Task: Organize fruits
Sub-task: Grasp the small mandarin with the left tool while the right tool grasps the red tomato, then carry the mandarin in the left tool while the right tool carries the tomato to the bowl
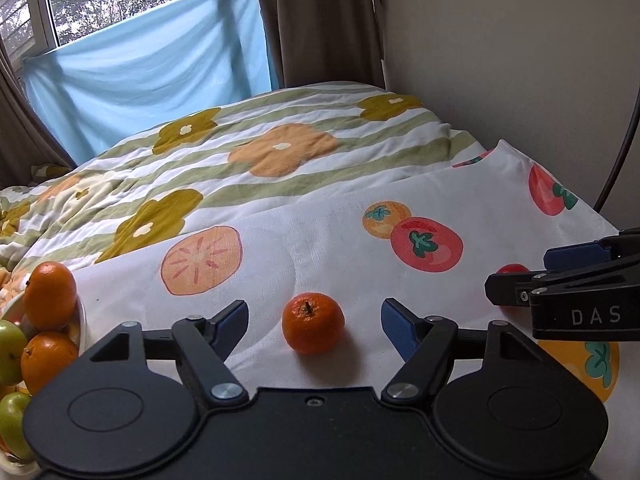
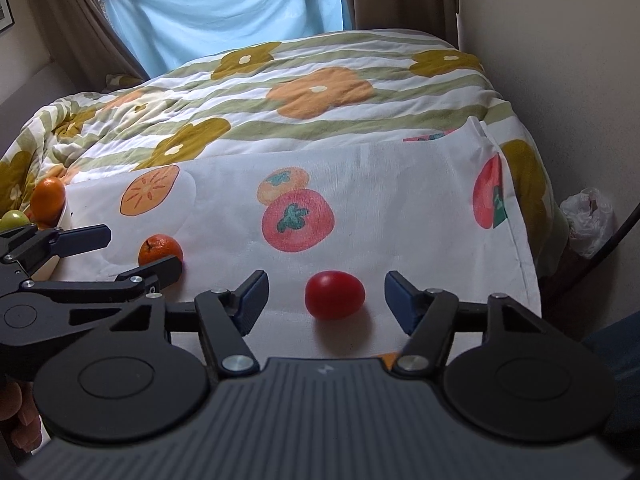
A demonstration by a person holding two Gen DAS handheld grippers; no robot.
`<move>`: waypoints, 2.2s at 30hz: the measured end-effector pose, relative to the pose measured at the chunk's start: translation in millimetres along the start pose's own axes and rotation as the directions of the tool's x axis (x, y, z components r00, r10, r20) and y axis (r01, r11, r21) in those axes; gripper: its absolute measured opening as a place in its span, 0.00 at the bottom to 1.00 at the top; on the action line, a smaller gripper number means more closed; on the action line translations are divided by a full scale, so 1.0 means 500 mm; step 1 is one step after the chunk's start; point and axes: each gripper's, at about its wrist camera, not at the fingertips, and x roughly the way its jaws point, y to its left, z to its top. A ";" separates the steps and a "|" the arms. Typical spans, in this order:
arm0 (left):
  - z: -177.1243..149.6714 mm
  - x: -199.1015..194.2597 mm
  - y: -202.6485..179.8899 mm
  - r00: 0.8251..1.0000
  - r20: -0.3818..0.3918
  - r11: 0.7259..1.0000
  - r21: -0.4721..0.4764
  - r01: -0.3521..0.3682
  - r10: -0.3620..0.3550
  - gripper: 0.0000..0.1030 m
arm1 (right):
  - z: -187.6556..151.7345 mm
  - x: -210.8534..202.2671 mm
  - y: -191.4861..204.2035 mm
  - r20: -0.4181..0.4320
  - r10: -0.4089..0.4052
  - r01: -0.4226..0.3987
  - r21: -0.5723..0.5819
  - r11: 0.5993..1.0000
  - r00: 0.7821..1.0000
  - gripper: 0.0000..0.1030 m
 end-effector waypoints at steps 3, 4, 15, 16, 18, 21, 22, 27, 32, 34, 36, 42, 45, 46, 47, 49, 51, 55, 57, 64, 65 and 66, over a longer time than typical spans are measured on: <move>-0.003 0.014 -0.008 1.000 -0.010 1.000 0.007 -0.002 0.002 0.67 | -0.005 0.007 -0.006 -0.012 -0.001 0.001 0.021 1.000 1.000 0.74; -0.003 0.018 -0.010 1.000 -0.014 1.000 0.006 -0.002 0.002 0.66 | -0.005 0.009 -0.007 -0.014 0.002 -0.002 0.022 1.000 1.000 0.73; -0.011 0.034 -0.003 0.999 -0.038 0.999 -0.010 -0.032 0.032 0.40 | -0.009 0.019 -0.005 -0.013 -0.005 0.005 0.005 1.000 1.000 0.66; -0.012 0.033 -0.005 0.999 -0.038 0.999 -0.004 -0.035 0.035 0.40 | -0.009 0.019 -0.006 -0.011 -0.006 0.006 0.003 1.000 1.000 0.66; -0.015 0.028 -0.008 0.999 -0.039 0.999 -0.007 -0.036 0.036 0.40 | -0.009 0.022 -0.008 -0.013 -0.010 0.010 0.004 1.000 1.000 0.65; -0.018 0.021 -0.005 0.998 -0.046 0.999 -0.020 -0.041 0.040 0.40 | -0.011 0.026 -0.013 -0.022 -0.006 0.006 0.013 1.000 1.000 0.63; -0.019 0.019 -0.004 0.998 -0.049 0.999 -0.026 -0.044 0.042 0.40 | -0.011 0.028 -0.014 -0.025 -0.003 0.004 0.019 1.000 1.000 0.62; -0.029 0.007 -0.001 0.997 -0.060 0.997 -0.041 -0.058 0.055 0.40 | -0.009 0.033 -0.009 -0.023 -0.001 0.001 0.013 1.000 1.000 0.59; -0.033 -0.006 0.005 0.996 -0.062 0.996 -0.057 -0.067 0.063 0.40 | -0.007 0.037 -0.002 -0.022 0.001 -0.001 0.003 1.000 1.000 0.55; -0.032 -0.013 0.008 0.996 -0.058 0.996 -0.063 -0.070 0.066 0.40 | -0.006 0.040 0.000 -0.021 -0.006 0.006 -0.006 1.000 1.000 0.50; -0.031 -0.020 0.010 0.996 -0.053 0.995 -0.067 -0.075 0.071 0.40 | -0.006 0.038 0.001 -0.020 -0.009 0.009 -0.007 1.000 1.000 0.49; -0.023 -0.060 0.025 0.995 -0.034 0.990 -0.106 -0.097 0.094 0.40 | -0.001 0.013 0.019 -0.019 0.021 -0.022 -0.020 1.000 1.000 0.49; -0.022 -0.091 0.035 0.994 -0.022 0.984 -0.138 -0.109 0.107 0.40 | 0.004 -0.011 0.039 -0.011 0.044 -0.044 -0.042 0.998 0.999 0.49; -0.022 -0.100 0.038 0.994 -0.020 0.983 -0.148 -0.112 0.110 0.40 | 0.007 -0.019 0.047 -0.008 0.051 -0.051 -0.050 0.997 0.999 0.49; -0.021 -0.113 0.041 0.993 -0.016 0.980 -0.161 -0.117 0.116 0.40 | 0.010 -0.026 0.055 -0.007 0.057 -0.058 -0.057 0.997 0.998 0.49; -0.021 -0.140 0.049 0.992 -0.010 0.975 -0.184 -0.126 0.126 0.40 | 0.017 -0.044 0.070 -0.003 0.074 -0.074 -0.069 0.995 0.997 0.49; -0.019 -0.168 0.056 0.990 -0.003 0.969 -0.206 -0.136 0.139 0.40 | 0.026 -0.061 0.086 0.004 0.091 -0.090 -0.084 0.992 0.996 0.49; -0.017 -0.220 0.074 0.985 0.013 0.959 -0.234 -0.162 0.169 0.40 | 0.047 -0.093 0.125 0.021 0.129 -0.126 -0.115 0.985 0.991 0.49; -0.017 -0.246 0.086 0.981 0.019 0.953 -0.243 -0.181 0.191 0.40 | 0.056 -0.108 0.148 0.025 0.154 -0.149 -0.132 0.980 0.988 0.49; -0.032 -0.312 0.155 0.964 0.016 0.921 -0.301 -0.248 0.265 0.40 | 0.074 -0.144 0.241 0.025 0.235 -0.224 -0.213 0.951 0.972 0.49; -0.035 -0.318 0.170 0.961 0.016 0.916 -0.307 -0.257 0.275 0.40 | 0.076 -0.146 0.255 0.025 0.240 -0.229 -0.223 0.948 0.970 0.49; -0.039 -0.323 0.184 0.959 0.015 0.913 -0.311 -0.264 0.283 0.40 | 0.078 -0.147 0.272 0.025 0.246 -0.234 -0.230 0.945 0.969 0.49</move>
